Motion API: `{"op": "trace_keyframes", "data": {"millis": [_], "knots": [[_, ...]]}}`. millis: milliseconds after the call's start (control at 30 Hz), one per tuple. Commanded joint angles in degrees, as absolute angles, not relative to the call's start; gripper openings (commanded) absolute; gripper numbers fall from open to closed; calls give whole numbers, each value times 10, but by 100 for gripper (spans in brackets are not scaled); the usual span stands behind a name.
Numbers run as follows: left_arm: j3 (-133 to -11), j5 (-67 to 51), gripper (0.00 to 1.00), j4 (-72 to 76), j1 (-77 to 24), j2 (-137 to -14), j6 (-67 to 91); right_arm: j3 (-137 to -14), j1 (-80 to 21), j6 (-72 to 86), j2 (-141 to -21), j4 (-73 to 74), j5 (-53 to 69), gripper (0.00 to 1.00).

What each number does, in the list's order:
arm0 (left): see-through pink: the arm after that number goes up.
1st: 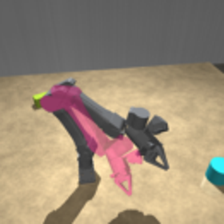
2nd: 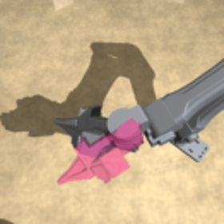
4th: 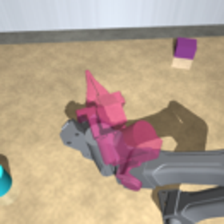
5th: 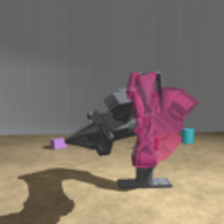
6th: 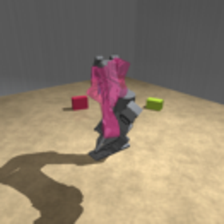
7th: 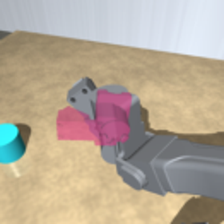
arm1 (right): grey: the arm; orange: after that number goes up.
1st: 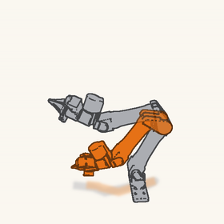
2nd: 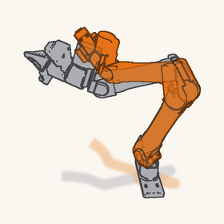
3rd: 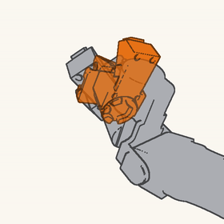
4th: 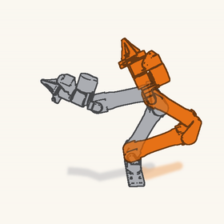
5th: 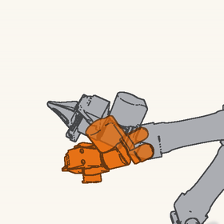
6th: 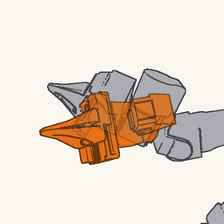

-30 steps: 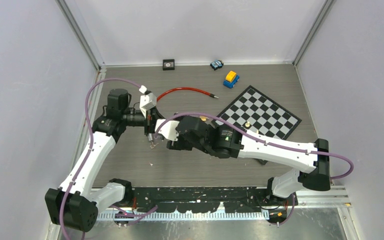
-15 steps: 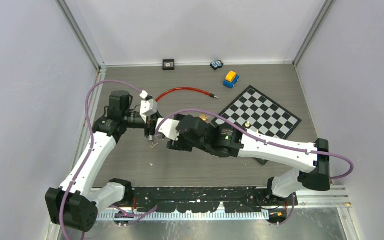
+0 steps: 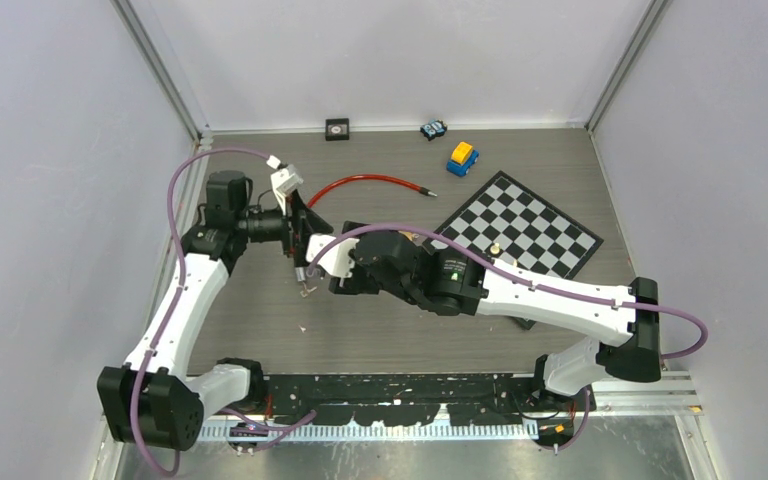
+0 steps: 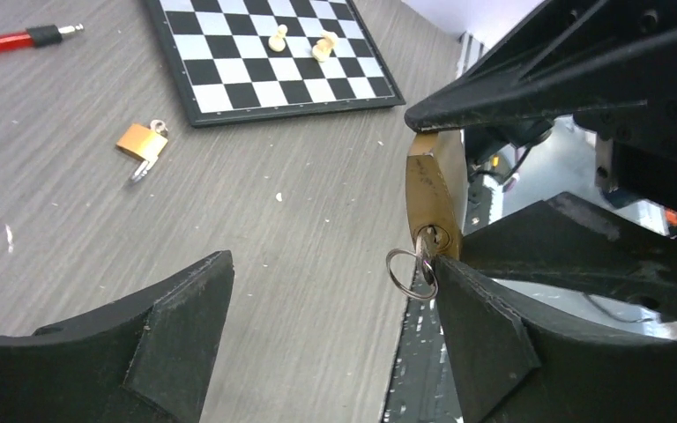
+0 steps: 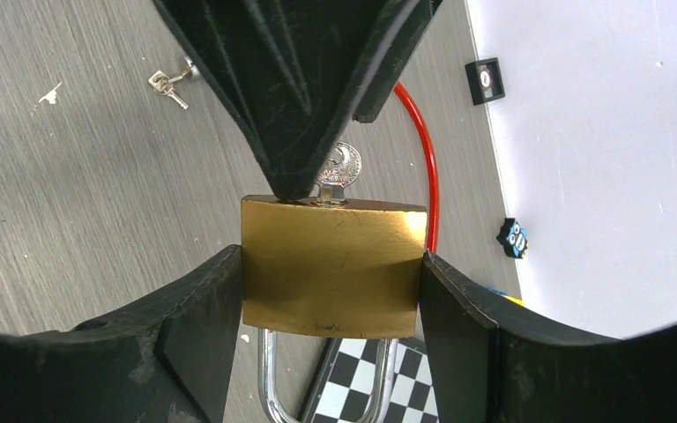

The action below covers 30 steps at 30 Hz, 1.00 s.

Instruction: Unlock with the key

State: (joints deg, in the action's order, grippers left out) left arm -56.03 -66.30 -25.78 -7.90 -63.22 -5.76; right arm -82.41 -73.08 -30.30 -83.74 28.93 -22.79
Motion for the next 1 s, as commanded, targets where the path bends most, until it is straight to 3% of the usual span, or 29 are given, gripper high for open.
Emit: {"op": "trace_keyframes", "data": {"millis": [0,233,500,967], "knots": [[-596,-703,87,-234,-66,-641,33,-848,-736,-329,-807,181,-242,0],[-645,-707,88,-311,-37,-639,-20,-845,-737,-337,-808,178,-243,1],[-642,-751,88,-261,-42,-696,131,-855,-737,-339,-820,179,-245,1],[-623,-766,84,-224,-80,-711,180,-864,-737,-341,-834,179,-245,1]]}}
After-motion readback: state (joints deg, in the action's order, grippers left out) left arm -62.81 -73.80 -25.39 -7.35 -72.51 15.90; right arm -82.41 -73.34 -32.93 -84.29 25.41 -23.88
